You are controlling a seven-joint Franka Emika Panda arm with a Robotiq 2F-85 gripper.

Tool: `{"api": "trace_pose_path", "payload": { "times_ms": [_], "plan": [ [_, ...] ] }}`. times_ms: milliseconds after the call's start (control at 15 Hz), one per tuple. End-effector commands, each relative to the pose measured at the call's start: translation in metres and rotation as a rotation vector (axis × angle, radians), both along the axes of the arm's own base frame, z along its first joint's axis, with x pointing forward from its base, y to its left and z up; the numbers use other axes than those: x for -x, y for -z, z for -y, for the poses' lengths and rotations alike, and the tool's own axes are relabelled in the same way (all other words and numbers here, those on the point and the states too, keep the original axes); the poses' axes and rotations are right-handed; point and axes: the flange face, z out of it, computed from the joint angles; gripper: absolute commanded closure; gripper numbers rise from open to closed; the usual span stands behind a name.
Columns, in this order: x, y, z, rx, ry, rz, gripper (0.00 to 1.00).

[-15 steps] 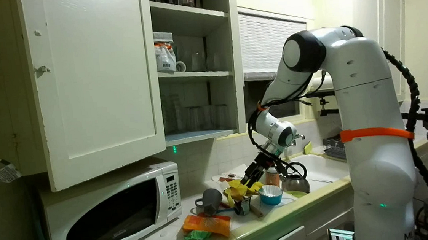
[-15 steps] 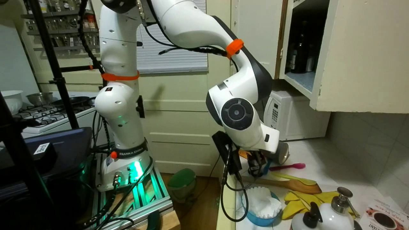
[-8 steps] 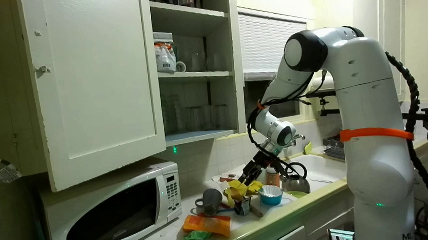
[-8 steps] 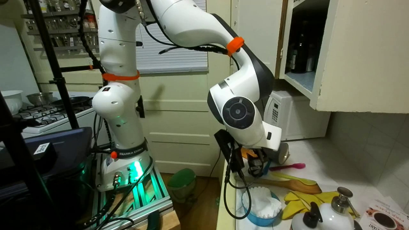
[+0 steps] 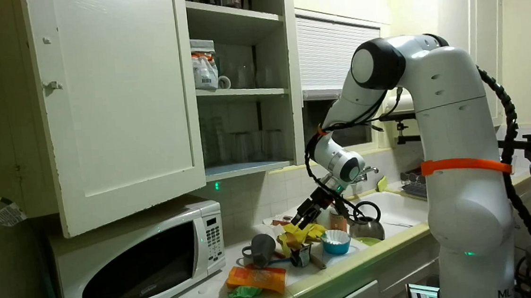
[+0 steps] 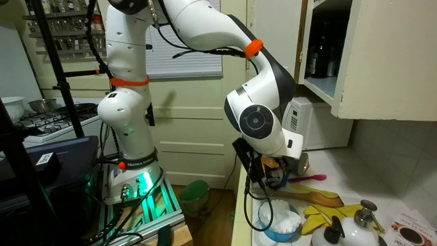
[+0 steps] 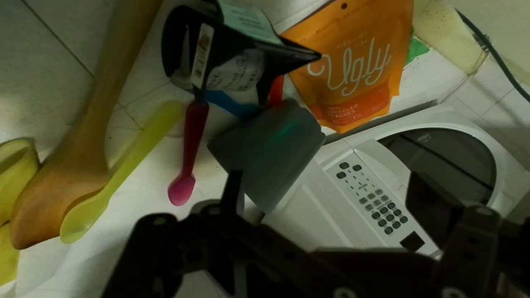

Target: Place the grey mug upright.

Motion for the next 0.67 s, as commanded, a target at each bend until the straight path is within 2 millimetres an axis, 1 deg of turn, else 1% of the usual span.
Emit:
{"api": "trace_pose_path", "payload": {
  "times_ms": [0, 267, 400, 600],
  "plan": [
    [-0.011, 0.012, 0.010, 0.016, 0.001, 0.079, 0.00],
    [-0.022, 0.025, 0.016, -0.024, 0.021, 0.159, 0.00],
    [-0.029, 0.030, 0.024, -0.070, 0.031, 0.191, 0.00],
    [-0.036, 0.039, 0.035, -0.089, 0.038, 0.210, 0.00]
  ]
}}
